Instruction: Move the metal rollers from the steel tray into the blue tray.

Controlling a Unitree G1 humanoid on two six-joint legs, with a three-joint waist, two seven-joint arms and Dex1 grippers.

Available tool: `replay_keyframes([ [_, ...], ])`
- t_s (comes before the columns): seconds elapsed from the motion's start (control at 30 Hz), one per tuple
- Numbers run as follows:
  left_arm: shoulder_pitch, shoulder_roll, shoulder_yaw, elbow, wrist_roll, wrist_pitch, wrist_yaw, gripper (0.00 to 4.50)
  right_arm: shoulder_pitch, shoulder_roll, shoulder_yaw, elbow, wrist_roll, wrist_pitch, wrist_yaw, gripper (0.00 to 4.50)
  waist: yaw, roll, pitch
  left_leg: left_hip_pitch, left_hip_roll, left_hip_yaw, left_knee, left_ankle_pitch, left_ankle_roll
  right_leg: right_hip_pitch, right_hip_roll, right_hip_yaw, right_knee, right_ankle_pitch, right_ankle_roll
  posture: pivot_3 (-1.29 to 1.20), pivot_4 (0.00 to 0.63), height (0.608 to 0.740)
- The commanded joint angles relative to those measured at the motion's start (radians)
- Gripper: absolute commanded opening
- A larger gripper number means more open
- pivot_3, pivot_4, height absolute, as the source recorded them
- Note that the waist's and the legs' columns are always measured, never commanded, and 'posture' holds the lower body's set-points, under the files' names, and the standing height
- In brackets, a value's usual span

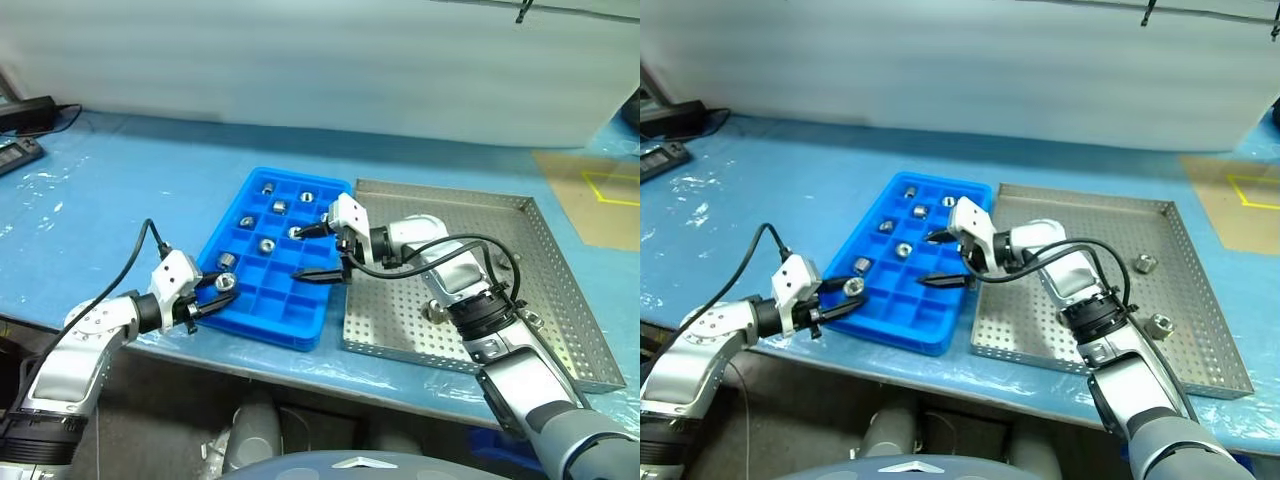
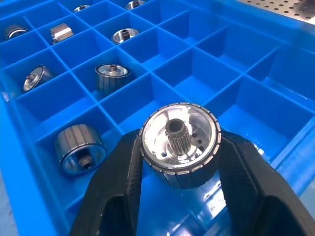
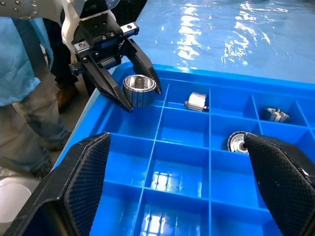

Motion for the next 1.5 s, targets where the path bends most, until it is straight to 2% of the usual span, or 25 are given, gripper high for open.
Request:
replay_keyframes([
  [0.03, -0.010, -0.006, -0.024, 0.005, 0.012, -0.023, -0.005, 1.87, -0.005, -0.008, -0.027, -0.038, 0.006, -0.014, -0.005, 4.50, -0.005, 0.000, 0.002, 0.001, 0.000, 0.000, -0.001, 0.000, 0.000, 0.000, 0.000, 0.000, 0.000, 0.000, 0.000, 0.16, 0.150, 0.740],
  [0.17, -0.023, -0.009, -0.044, 0.030, 0.021, -0.041, -0.021, 1.87, 0.000, -0.007, -0.029, -0.041, 0.004, -0.017, -0.020, 4.50, -0.005, 0.002, 0.005, 0.004, 0.000, 0.000, -0.009, 0.001, -0.002, 0.000, 0.001, 0.000, -0.002, -0.001, -0.001, 0.15, 0.150, 0.740],
  [0.4, -0.024, 0.004, -0.046, 0.042, 0.023, -0.029, -0.038, 4.29, 0.006, -0.012, -0.030, -0.049, 0.007, -0.014, -0.028, 4.50, -0.008, 0.005, 0.008, 0.005, 0.000, 0.000, -0.011, 0.002, -0.003, 0.000, 0.001, -0.001, -0.004, -0.002, -0.002, 0.14, 0.150, 0.740],
  [0.43, -0.030, 0.005, -0.048, 0.044, 0.029, -0.031, -0.033, 4.45, 0.007, -0.012, -0.031, -0.049, 0.008, -0.013, -0.029, 4.50, -0.009, 0.005, 0.008, 0.005, 0.000, 0.000, -0.011, 0.002, -0.003, 0.000, 0.001, -0.001, -0.004, -0.002, -0.002, 0.14, 0.150, 0.740],
  [0.6, -0.108, -0.032, -0.018, 0.043, 0.001, -0.032, 0.012, 4.45, 0.010, -0.012, -0.034, -0.053, 0.008, -0.010, -0.034, 4.50, -0.011, 0.004, 0.015, 0.005, 0.000, 0.001, -0.013, 0.002, -0.003, 0.000, 0.001, -0.001, -0.006, -0.002, -0.002, 0.13, 0.150, 0.740],
  [0.77, -0.240, -0.083, -0.017, -0.010, -0.082, 0.053, 0.027, 4.45, 0.016, -0.032, -0.062, -0.080, 0.021, 0.009, -0.047, 4.50, -0.011, 0.001, 0.022, 0.004, 0.000, 0.001, -0.015, 0.003, -0.005, -0.001, 0.001, -0.002, -0.006, 0.000, -0.007, 0.11, 0.150, 0.740],
  [0.87, -0.342, -0.112, -0.061, 0.045, -0.079, 0.053, -0.002, 4.45, 0.026, -0.078, -0.132, -0.103, 0.040, 0.037, -0.078, 4.50, -0.014, 0.001, 0.023, 0.003, 0.000, 0.001, -0.015, 0.003, -0.005, 0.000, 0.001, -0.002, -0.007, 0.001, -0.008, 0.05, 0.150, 0.740],
  [1.03, -0.480, -0.163, -0.149, 0.191, -0.043, 0.000, -0.090, 4.45, 0.096, -0.177, -0.234, -0.177, 0.055, 0.084, -0.125, 4.50, -0.037, 0.001, 0.023, 0.002, 0.000, 0.003, -0.015, 0.003, -0.005, 0.002, 0.001, -0.002, -0.015, 0.002, -0.008, -0.08, 0.150, 0.740],
  [1.17, -0.605, -0.251, -0.222, 0.357, 0.001, -0.074, -0.147, 4.45, 0.196, -0.240, -0.313, -0.293, 0.073, 0.143, -0.183, 4.50, -0.066, 0.001, 0.024, -0.001, 0.002, 0.004, -0.015, 0.003, -0.004, 0.002, 0.004, -0.002, -0.019, 0.002, -0.009, -0.21, 0.150, 0.740],
  [1.33, -0.754, -0.407, -0.300, 0.582, 0.043, -0.187, -0.233, 4.45, 0.352, -0.279, -0.419, -0.475, 0.106, 0.234, -0.279, 4.50, -0.103, 0.001, 0.025, -0.001, 0.004, 0.007, -0.016, 0.001, 0.000, 0.002, 0.008, -0.001, -0.024, 0.002, -0.009, -0.38, 0.150, 0.740],
  [1.5, -0.898, -0.601, -0.359, 0.887, 0.112, -0.323, -0.306, 4.45, 0.551, -0.271, -0.551, -0.705, 0.151, 0.341, -0.408, 4.50, -0.149, 0.002, 0.026, 0.000, 0.005, 0.010, -0.017, -0.001, 0.003, 0.003, 0.009, 0.000, -0.029, 0.002, -0.009, -0.55, 0.150, 0.740],
])
